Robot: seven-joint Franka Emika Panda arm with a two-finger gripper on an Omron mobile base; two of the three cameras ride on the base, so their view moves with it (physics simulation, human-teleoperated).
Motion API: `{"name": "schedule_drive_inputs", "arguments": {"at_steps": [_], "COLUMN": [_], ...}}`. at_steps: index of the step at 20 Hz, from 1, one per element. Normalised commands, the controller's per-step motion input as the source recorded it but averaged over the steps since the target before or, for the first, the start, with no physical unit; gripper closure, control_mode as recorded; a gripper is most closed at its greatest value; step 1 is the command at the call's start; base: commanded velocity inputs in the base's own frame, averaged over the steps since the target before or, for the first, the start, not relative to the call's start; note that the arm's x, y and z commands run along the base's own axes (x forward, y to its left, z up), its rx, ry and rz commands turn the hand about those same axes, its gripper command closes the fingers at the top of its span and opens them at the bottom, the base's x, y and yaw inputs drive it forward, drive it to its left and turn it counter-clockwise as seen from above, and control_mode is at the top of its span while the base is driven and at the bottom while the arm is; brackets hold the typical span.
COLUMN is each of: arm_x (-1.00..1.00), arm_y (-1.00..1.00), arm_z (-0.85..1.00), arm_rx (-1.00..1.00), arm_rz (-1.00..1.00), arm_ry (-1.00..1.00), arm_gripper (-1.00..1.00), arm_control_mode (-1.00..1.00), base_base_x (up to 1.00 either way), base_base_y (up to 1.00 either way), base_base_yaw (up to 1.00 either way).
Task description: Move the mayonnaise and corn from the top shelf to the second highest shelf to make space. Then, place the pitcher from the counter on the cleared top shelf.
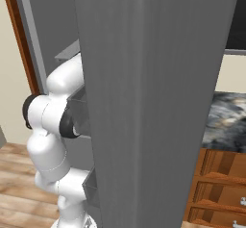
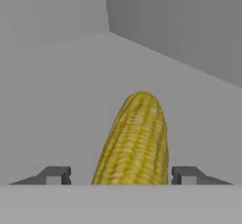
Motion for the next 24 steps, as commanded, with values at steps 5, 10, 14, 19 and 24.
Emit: {"name": "schedule_drive_inputs", "arguments": {"at_steps": [5,10,14,19,24], "arm_x": [0.02,0.03,-0.17,-0.94,-1.00], "arm_y": [-0.08,0.00,0.00,0.22,0.60], "arm_z": [-0.43,-0.20,-0.19,-0.43,-0.08], "arm_rx": [0.00,0.00,0.00,0.00,-0.02], "arm_rz": [-0.08,-0.03,-0.01,0.00,0.04], "arm_ry": [0.07,0.00,-0.01,-0.10,-0.07], "arm_gripper": [1.00,1.00,1.00,1.00,1.00], "arm_control_mode": [-1.00,-1.00,-1.00,-1.00,-1.00], "base_base_x": [0.00,0.00,0.00,0.00,0.00], "base_base_y": [0.00,0.00,0.00,0.00,0.00], "base_base_yaw": [0.00,0.00,0.00,0.00,0.00]}}
